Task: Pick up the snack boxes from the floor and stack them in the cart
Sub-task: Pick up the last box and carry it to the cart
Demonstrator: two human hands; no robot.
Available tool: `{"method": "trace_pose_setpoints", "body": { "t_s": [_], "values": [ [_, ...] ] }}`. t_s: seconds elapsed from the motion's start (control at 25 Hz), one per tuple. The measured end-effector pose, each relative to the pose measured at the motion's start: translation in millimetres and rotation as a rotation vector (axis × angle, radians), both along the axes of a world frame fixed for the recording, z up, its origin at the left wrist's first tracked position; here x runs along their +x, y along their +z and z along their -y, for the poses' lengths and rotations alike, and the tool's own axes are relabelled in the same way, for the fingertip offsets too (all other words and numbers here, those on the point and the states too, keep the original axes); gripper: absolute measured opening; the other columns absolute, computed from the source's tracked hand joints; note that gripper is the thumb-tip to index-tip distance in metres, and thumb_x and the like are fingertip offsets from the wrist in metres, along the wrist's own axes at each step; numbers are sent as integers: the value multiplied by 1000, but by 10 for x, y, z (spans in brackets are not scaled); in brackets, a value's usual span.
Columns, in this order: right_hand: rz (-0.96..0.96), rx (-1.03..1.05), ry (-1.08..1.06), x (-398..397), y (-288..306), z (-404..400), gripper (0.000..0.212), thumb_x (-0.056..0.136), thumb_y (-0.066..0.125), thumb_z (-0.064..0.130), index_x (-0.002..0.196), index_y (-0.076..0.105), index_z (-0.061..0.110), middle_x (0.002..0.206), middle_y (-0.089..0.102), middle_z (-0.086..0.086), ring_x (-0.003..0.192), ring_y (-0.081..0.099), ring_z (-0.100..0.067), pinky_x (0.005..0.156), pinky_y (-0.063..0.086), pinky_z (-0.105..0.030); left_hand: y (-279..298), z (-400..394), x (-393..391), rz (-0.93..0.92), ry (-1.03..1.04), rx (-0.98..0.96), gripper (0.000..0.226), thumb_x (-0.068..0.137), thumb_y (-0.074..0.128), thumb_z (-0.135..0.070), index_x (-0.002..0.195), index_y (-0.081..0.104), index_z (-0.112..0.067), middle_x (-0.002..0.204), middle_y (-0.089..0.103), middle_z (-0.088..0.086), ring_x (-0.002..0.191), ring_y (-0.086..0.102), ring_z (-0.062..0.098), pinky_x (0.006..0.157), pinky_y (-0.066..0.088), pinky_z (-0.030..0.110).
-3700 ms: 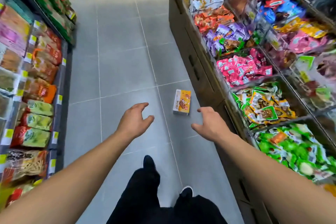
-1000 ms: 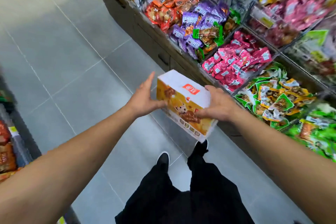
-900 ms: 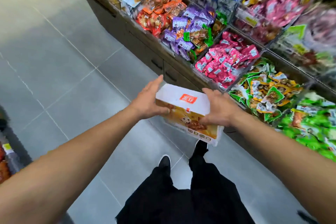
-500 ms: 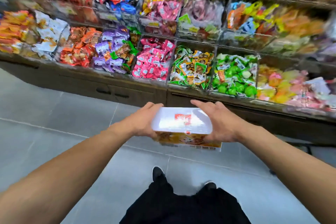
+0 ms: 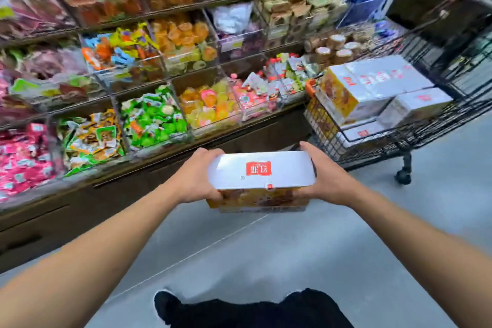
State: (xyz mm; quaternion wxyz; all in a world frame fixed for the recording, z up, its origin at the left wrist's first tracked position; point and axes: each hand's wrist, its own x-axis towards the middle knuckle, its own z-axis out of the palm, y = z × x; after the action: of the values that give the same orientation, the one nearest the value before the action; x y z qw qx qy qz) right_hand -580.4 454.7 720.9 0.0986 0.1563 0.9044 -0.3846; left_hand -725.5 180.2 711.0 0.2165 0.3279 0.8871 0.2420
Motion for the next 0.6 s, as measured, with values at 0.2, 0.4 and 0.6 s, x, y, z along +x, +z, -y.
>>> {"method": "trace_pose_setpoints", "body": {
  "t_s": [0.2, 0.4, 0.6],
  "values": [
    [-48, 105, -85, 616, 289, -1405, 110, 60, 91, 34, 149, 28, 18, 149, 37, -2, 131, 40, -18, 107, 34, -27, 129, -1590, 278, -90, -121, 18, 79, 37, 77, -55, 107, 49, -32, 98, 50, -3, 90, 42, 14, 71, 34, 28],
    [-85, 90, -140, 649, 493, -2519, 102, 58, 91, 32, 143, 36, 22, 129, 45, 5, 117, 50, -20, 98, 46, -36, 283, -2790, 202, -111, -162, 54, 106, 36, 68, -60, 131, 45, -20, 118, 48, 3, 109, 40, 17, 86, 32, 27],
    [-91, 105, -176, 278, 472, -3453, 102, 60, 89, 28, 146, 32, 23, 130, 44, 5, 117, 48, -18, 97, 45, -33, 170, -3778, -188, -82, -161, 52, 106, 47, 86, -43, 138, 39, -18, 126, 44, 5, 116, 40, 21, 92, 33, 30]
  ]
}}
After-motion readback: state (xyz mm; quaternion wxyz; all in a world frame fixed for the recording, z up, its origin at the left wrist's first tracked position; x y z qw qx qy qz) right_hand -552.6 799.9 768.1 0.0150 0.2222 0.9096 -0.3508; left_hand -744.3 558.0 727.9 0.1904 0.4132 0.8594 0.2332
